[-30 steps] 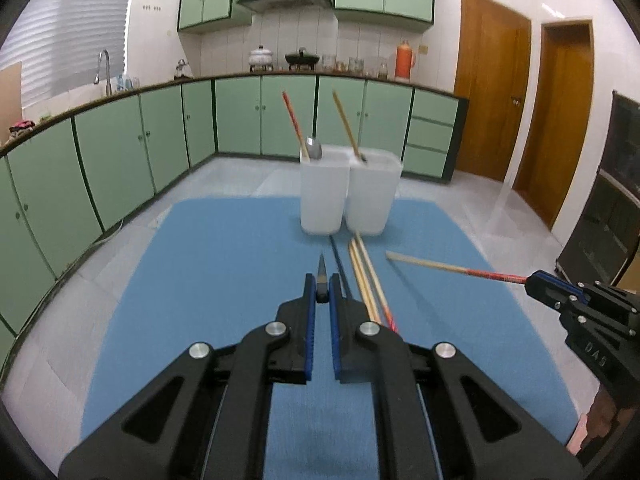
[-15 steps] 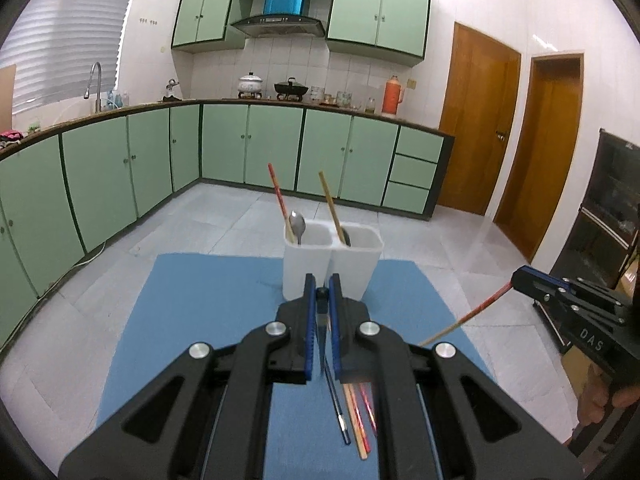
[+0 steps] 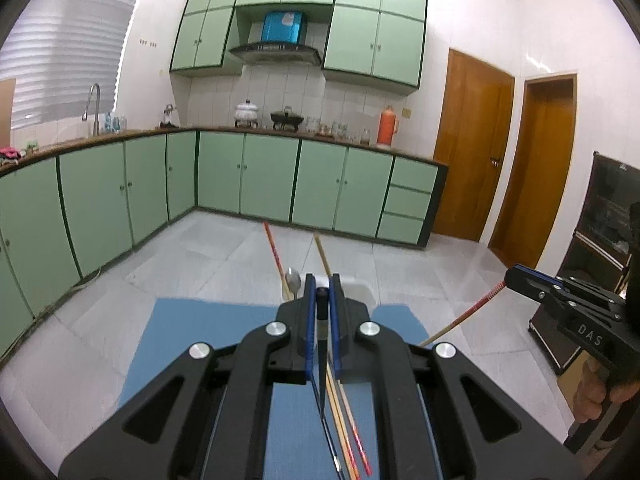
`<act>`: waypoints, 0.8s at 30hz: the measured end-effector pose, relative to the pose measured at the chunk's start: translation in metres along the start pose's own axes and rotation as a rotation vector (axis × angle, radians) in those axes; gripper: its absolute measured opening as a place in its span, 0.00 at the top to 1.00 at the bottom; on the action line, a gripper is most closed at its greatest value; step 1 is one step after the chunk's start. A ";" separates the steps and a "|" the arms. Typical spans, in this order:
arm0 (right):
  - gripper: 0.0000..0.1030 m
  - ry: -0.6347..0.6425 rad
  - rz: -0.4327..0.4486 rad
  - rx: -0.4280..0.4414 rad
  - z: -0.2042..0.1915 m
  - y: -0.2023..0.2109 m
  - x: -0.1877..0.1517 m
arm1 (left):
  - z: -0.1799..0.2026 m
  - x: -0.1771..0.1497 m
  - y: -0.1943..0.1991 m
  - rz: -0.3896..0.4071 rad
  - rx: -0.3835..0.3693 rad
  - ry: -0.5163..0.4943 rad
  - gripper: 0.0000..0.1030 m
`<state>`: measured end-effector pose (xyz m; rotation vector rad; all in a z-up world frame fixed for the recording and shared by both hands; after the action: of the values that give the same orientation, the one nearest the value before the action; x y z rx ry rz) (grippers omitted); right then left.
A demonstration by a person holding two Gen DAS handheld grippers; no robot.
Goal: Organize utensils
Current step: 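Lift both chopsticks upright and lower them into the white holder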
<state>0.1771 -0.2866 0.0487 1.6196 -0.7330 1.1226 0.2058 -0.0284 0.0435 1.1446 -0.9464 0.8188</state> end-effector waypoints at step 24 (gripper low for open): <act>0.95 0.002 0.042 -0.057 0.030 -0.100 0.084 | 0.013 0.114 -0.098 0.220 0.071 -0.018 0.95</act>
<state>0.3057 -0.2780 0.0858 1.5614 -0.7949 1.1232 0.3364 -0.0566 0.1145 1.1229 -1.0778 1.0278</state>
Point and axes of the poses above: each gripper's, at about its wrist camera, not at the fingertips, and y roughly against the way its jaws point, z to its right, x to its top, the point moved 6 cm from there along -y, roughly the way its jaws point, and after that the axes turned 1 degree about -z, right-handed, at the moved point
